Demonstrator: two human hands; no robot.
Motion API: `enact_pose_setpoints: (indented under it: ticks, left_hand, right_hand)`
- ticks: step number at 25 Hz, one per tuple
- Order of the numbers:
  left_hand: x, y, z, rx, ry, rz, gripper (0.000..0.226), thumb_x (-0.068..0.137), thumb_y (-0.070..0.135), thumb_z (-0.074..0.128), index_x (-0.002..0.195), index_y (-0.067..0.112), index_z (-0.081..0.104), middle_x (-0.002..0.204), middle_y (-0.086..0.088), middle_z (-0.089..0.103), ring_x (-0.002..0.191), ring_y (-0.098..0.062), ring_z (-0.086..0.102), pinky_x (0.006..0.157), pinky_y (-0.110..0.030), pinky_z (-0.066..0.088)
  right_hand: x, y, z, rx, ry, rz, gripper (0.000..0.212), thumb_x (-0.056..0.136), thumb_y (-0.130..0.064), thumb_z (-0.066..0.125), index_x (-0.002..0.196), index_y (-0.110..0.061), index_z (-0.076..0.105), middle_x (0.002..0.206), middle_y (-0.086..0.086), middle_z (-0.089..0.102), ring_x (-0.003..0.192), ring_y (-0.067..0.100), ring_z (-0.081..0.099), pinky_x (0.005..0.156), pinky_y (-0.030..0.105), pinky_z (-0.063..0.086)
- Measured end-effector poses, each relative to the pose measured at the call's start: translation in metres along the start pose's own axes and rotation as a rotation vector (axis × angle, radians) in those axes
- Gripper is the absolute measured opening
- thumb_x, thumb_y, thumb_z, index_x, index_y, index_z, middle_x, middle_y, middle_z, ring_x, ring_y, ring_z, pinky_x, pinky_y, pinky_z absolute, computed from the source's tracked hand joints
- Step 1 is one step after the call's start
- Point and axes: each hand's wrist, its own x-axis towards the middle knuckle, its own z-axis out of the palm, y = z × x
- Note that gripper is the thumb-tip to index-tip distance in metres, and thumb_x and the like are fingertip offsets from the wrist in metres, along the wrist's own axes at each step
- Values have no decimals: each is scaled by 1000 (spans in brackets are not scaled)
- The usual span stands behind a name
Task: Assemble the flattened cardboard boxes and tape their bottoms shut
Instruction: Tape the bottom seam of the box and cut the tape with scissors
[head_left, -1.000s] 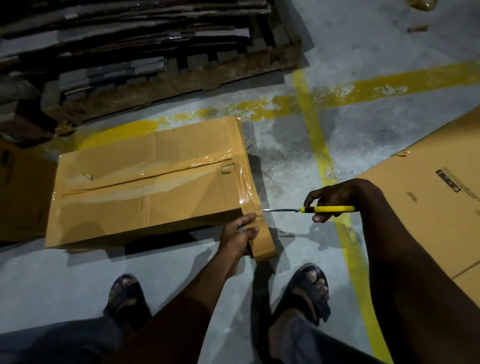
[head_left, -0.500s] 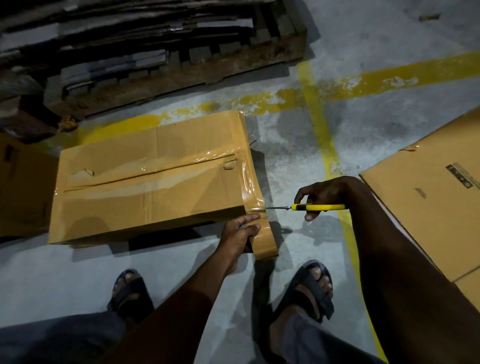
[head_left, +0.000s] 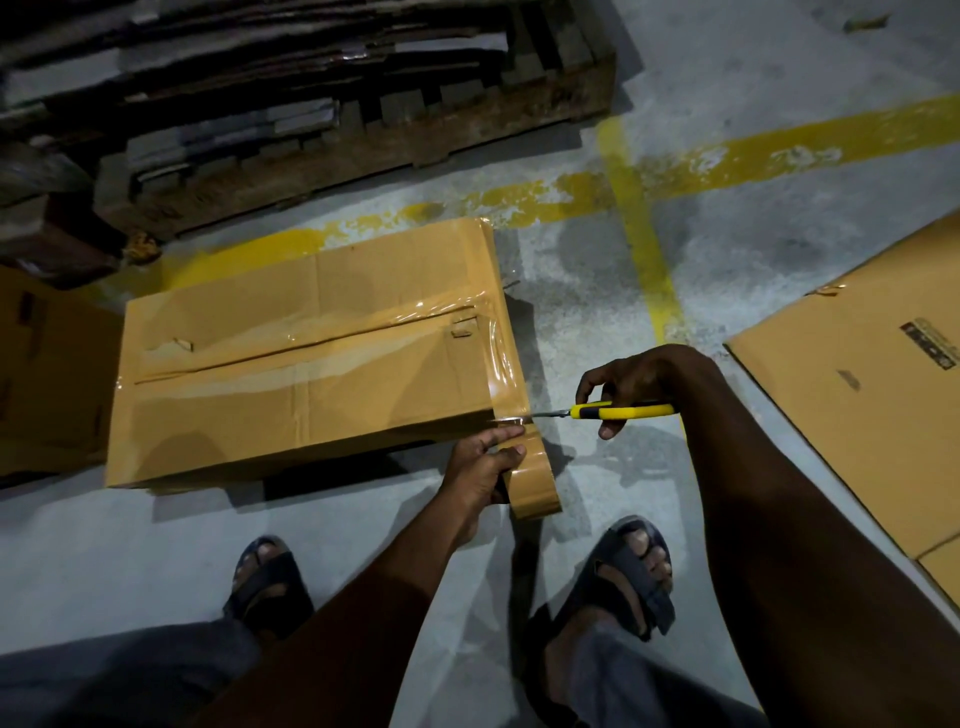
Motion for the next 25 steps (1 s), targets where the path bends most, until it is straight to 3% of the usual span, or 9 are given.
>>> enact_pose_setpoints:
  ticks: [3,7,9,13,15,19,22,25]
  left_hand:
    - [0,0,0,-2,-1,-4,22,90,8,60,106,22,67,96,-2,65,79,-16,61,58,-27,51]
    - [0,1,1,-19,-2,-15,21,91,8,60,107,20,66,94,-1,66,78,-15,61,62,-29,53]
    - [0,2,2,-33,-2,-19,24,91,7,59,111,18,65,94,-1,66,79,-15,61,67,-32,53]
    - [1,1,2,-33,-5,-23,24,91,8,59,112,19,65,99,-4,66,81,-16,61,69,-33,53]
    - [1,1,2,-19,-11,-30,25,91,8,59,112,19,65,101,-5,66,82,-17,62,69,-34,53]
    - [1,2,-1,-2,-24,-33,25,92,9,58,114,19,65,105,-6,65,83,-17,61,64,-30,52]
    - [0,1,-1,6,-34,-37,26,92,10,57,115,19,65,103,-3,65,83,-16,60,64,-29,52]
    - [0,0,0,2,-27,-50,25,92,10,58,113,20,65,100,-2,65,82,-16,60,67,-30,52]
  right_hand:
    - [1,-1,1,-9,2,15,83,13,-63,91,90,-46,66,100,3,73,95,19,69,98,46,51]
    - [3,1,2,-58,85,31,45,53,-41,93,91,-44,68,92,-1,73,92,18,67,95,47,51]
    - [4,5,3,-35,116,15,37,62,-35,92,89,-42,68,89,0,72,89,18,68,88,42,51]
    - [8,5,6,0,29,30,53,52,-53,92,97,-46,66,101,7,68,95,25,66,81,44,53]
    - [10,2,8,44,-12,38,49,65,-47,87,107,-39,62,100,2,63,90,19,61,76,37,48]
    - [12,1,8,60,-27,41,43,71,-38,84,106,-37,59,99,0,61,86,15,59,70,32,46]
    - [12,2,6,-17,16,27,39,70,-36,87,100,-38,62,94,0,65,81,16,60,69,34,49]
    - [13,3,5,-92,96,-1,40,64,-33,91,93,-38,65,87,-2,66,77,18,61,81,43,54]
